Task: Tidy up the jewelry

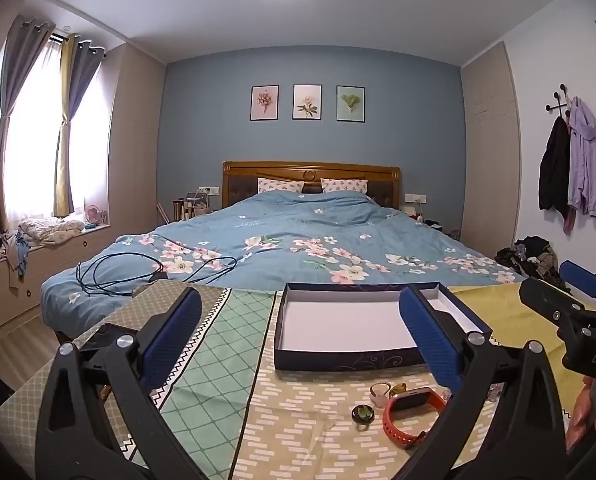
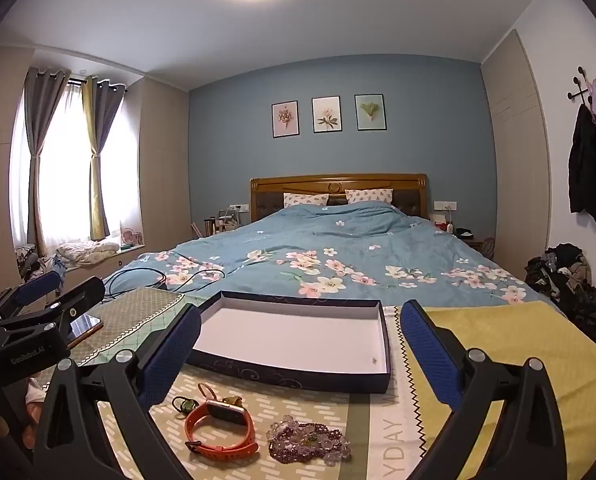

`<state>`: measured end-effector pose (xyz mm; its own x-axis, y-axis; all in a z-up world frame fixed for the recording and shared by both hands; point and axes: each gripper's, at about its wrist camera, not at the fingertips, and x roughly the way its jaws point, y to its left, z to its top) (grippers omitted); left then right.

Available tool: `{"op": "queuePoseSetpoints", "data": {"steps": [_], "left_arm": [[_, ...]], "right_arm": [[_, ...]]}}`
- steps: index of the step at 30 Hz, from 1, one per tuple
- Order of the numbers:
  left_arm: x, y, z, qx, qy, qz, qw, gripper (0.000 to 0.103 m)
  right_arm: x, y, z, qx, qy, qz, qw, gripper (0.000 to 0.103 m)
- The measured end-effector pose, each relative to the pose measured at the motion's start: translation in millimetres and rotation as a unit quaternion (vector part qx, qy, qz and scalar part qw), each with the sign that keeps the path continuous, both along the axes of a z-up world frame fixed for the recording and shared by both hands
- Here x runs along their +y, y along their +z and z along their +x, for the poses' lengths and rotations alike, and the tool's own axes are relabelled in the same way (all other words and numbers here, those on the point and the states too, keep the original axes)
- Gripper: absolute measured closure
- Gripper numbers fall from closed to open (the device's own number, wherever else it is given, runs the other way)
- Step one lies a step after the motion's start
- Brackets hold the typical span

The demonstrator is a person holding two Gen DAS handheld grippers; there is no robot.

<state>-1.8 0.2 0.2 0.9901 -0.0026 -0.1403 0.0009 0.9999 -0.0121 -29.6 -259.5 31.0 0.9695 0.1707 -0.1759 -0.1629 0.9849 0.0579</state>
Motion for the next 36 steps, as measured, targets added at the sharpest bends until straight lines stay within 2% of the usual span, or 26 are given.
{"op": "queuePoseSetpoints", "data": {"steps": [4,13,36], "left_arm": [[0.3,0.2,0.7,0.005,0.0,-0.005,1.0,0.006],[-5.0,-0.2,3.9,0.006,-0.001,0.001,1.0,0.006],[-2.5,2.4,-2.4,0.003,-0.005,-0.006,1.0,0.006]], "right_arm": [[1.8,-1.4,9.4,-0.001,-0.005,-0.001,1.0,0.007],[3.6,1.1,-7.7,-0.011,0.003,0.0,1.0,0.007],[-3.6,-3.8,2.4,-0.001,0.002,0.012,1.0,0.007]]}}
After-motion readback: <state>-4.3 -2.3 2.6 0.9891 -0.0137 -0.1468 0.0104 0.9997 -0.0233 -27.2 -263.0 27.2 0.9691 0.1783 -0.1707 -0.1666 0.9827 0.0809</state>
